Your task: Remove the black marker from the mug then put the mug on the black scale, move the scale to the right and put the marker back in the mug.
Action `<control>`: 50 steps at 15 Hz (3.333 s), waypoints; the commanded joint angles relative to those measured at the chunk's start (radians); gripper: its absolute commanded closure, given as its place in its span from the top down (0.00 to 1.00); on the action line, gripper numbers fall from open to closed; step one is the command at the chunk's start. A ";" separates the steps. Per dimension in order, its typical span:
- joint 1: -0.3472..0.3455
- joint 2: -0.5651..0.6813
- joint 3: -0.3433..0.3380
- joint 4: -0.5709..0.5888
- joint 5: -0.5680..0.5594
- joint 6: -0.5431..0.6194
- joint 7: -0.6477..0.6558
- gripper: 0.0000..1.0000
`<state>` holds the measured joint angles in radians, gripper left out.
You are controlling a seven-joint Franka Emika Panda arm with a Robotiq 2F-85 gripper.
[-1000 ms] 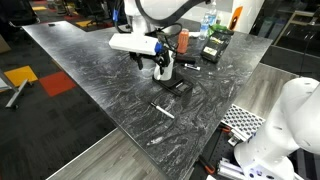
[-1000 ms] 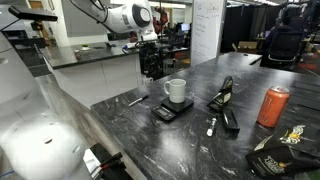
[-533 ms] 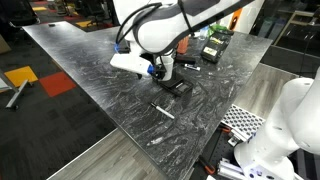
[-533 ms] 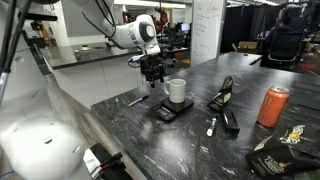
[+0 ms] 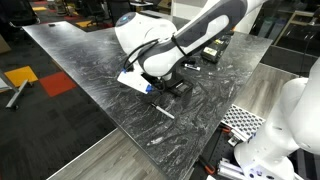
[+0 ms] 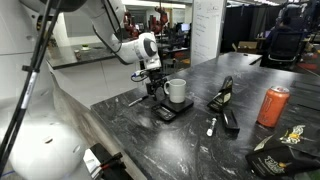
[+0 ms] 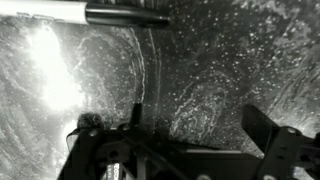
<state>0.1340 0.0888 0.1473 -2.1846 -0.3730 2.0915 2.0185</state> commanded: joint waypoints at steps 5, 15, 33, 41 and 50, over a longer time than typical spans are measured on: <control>0.018 -0.006 -0.020 0.006 -0.084 -0.101 0.083 1.00; -0.002 -0.022 -0.053 -0.036 -0.116 -0.091 0.084 1.00; -0.057 -0.172 -0.091 -0.159 -0.110 -0.058 0.032 1.00; -0.024 -0.165 -0.052 -0.141 0.105 0.300 -0.252 1.00; 0.040 -0.212 -0.006 -0.116 0.529 0.098 -0.813 1.00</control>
<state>0.1740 -0.0938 0.1352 -2.3205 0.0847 2.3202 1.3509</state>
